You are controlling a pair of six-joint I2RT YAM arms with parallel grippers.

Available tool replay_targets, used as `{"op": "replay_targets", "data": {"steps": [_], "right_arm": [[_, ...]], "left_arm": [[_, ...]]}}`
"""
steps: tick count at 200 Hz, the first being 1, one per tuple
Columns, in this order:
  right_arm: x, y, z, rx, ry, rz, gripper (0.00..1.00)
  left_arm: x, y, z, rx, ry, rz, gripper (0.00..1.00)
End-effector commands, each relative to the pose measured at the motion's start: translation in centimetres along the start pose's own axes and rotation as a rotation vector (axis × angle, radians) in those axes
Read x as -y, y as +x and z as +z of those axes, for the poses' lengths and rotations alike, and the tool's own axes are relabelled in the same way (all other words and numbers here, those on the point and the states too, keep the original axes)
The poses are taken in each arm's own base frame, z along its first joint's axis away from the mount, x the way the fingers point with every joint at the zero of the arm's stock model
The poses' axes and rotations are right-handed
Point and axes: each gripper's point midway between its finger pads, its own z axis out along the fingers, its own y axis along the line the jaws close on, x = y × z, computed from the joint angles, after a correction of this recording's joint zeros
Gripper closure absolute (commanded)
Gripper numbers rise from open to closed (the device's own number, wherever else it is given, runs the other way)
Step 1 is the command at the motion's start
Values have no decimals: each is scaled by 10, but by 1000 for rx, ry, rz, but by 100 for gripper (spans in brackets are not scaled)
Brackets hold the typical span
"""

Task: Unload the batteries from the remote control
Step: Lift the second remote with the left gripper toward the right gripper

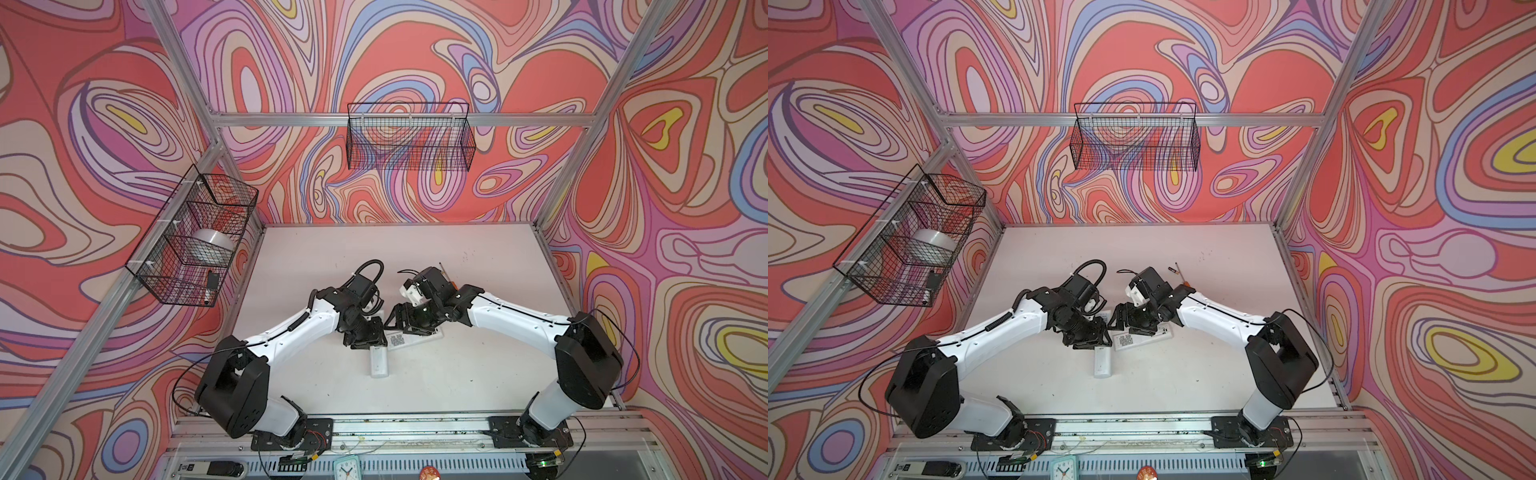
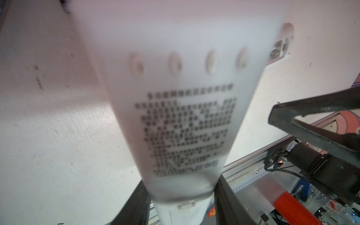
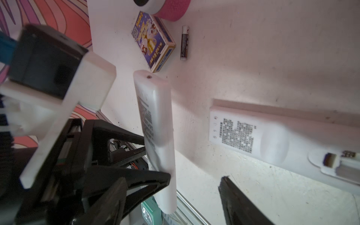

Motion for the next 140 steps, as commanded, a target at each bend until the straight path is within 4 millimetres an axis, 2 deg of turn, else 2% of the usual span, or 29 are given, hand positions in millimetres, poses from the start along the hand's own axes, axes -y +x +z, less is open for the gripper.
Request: {"op": "replay_targets", "data": {"steps": [1, 24, 41, 59, 89, 116, 140], "right_arm": [[-13, -12, -11, 64, -17, -8, 22], [-9, -17, -40, 164, -4, 9, 23], [-15, -8, -52, 168, -52, -20, 23], [-23, 13, -52, 80, -125, -45, 23], [-21, 41, -55, 20, -180, -49, 24], [-18, 51, -57, 6, -190, -62, 24], [-21, 47, -52, 10, -210, -78, 26]], "left_arm": [[35, -8, -17, 36, 138, 1, 69], [36, -12, -20, 49, 137, -23, 70], [40, -18, -21, 59, 151, -42, 70], [45, -26, -23, 68, 178, -70, 70], [56, -42, -29, 87, 227, -102, 70], [65, -50, -36, 100, 244, -104, 70], [70, -51, -40, 105, 266, -119, 70]]}}
